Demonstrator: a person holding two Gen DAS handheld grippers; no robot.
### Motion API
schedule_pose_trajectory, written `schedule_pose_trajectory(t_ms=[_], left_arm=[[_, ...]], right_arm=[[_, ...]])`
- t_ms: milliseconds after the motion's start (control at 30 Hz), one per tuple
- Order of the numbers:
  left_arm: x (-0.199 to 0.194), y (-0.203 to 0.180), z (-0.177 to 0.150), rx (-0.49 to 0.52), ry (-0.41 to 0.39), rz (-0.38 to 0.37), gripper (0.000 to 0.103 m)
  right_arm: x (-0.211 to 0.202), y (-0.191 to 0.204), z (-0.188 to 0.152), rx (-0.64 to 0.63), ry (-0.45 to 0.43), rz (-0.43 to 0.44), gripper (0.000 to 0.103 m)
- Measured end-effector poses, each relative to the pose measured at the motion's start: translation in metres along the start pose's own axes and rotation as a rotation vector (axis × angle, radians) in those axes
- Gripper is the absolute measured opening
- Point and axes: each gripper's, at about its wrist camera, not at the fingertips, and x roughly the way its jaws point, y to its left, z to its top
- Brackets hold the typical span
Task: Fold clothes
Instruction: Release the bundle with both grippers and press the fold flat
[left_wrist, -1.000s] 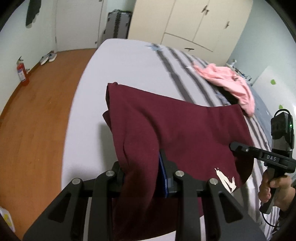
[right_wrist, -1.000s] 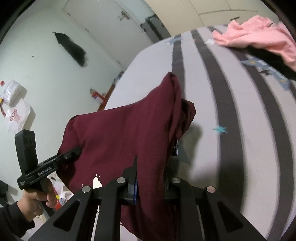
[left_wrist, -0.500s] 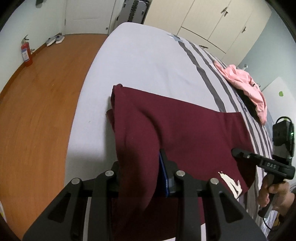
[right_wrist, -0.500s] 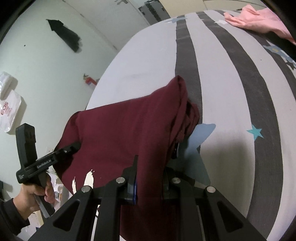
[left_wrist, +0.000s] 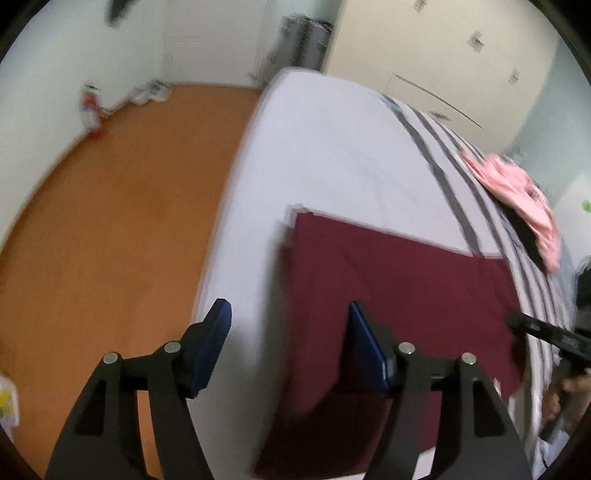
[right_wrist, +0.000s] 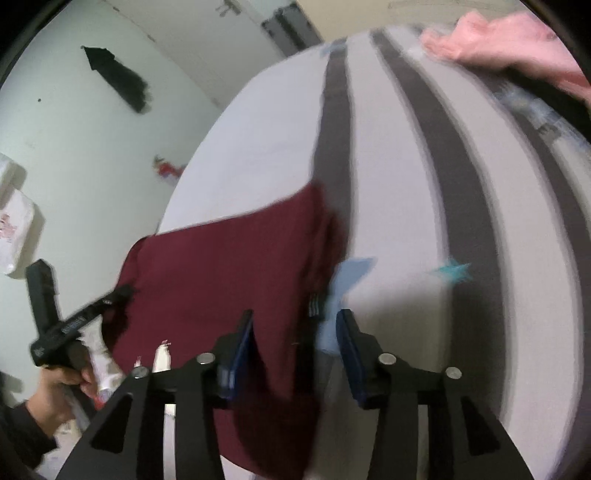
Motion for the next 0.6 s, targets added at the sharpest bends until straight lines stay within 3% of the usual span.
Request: schedule_pose_trajectory(t_ms=[100,133,200,300,433,567,600], left_arm=[[-0.004,-0.002,0.014,0.019,-0.053,0.115,0.062],[-0.004,-0.01,0.019,0.048,-0.072,0.115,0.054],[-0.009,-0.034,0.02,0.134,-0.114,0.048,0.045],[0.0,-0.075,0.017,0.237,-0.096,-0.029,0.029],[0.046,-0.115,0.007,0.281,0.032,0.041,0.027],[0.051,-0.093,0.003,0.202,0.0,0.06,0.028],[0.051,-0.084,0.002,0.183,-0.002,0.1,0.027]], right_arm=[[-0.015,0.001,0.008,-0.031,-0.077,-0.198,0.044],[-0.017,0.003,0.012,-0.032,-0.1,-0.223,0.044],[-0.02,0.017,0.021,-0.059,-0.153,-0.21,0.046],[-0.01,0.052,0.03,-0.144,-0.186,-0.138,0.046],[0.03,0.076,0.031,-0.203,-0.128,-0.135,0.046],[0.056,0.072,0.036,-0.227,-0.106,-0.186,0.044],[0.059,0.068,0.037,-0.227,-0.108,-0.197,0.044]])
